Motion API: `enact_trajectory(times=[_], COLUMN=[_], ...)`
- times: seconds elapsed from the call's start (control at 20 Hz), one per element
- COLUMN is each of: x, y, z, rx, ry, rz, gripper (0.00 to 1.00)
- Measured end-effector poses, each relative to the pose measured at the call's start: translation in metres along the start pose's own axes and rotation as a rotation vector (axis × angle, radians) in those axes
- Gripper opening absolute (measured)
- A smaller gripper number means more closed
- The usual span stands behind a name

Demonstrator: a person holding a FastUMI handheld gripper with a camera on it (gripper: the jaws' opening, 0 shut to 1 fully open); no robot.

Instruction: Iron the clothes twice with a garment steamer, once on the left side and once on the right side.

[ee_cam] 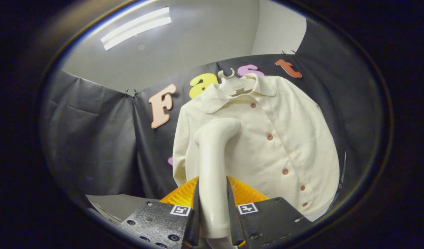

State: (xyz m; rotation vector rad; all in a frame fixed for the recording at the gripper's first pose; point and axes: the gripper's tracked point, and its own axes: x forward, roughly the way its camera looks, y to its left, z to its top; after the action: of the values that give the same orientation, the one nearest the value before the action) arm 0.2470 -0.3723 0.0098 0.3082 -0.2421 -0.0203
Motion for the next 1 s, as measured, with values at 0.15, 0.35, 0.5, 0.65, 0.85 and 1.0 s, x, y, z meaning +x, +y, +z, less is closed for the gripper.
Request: enact_trajectory(times=[0.15, 0.35, 0.5, 0.65, 0.85, 1.0], x=[-0.008, -0.030, -0.043, -0.061, -0.076, -0.091], y=[-0.009, -0.020, -0.027, -0.033, -0.040, -0.043], z=[-0.017, -0.051, -0.086, -0.119, -0.156, -0.186], rx=[0.021, 0.035, 0.063, 0.087, 0.085, 0.066], ry=[-0.001, 0.022, 0.028, 0.047, 0.064, 0.108], rz=[0.006, 0.006, 0.000, -0.006, -0.014, -0.006], gripper=[0.35, 0.35, 0.35, 0.35, 0.35, 0.35])
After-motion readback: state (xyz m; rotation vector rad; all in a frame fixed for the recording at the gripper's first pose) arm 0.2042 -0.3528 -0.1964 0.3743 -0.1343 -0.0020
